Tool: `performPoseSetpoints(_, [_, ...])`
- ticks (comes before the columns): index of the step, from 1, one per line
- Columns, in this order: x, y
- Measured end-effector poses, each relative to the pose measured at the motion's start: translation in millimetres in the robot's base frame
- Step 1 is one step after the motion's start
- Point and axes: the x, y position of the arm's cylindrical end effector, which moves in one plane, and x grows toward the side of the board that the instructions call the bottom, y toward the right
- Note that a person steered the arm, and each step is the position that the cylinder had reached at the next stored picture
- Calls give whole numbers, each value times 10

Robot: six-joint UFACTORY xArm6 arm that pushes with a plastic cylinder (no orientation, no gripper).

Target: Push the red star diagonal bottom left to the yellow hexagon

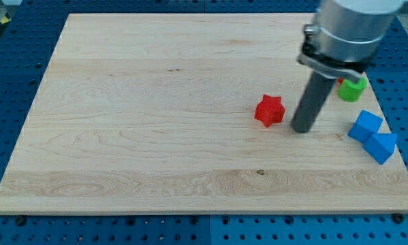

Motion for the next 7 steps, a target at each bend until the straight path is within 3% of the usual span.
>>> performPoseSetpoints(1, [-243,-149])
performPoseSetpoints(2, [-183,299])
performPoseSetpoints(4, [-463,13])
performPoseSetpoints(6, [-746,564])
performPoseSetpoints(7, [-583,845])
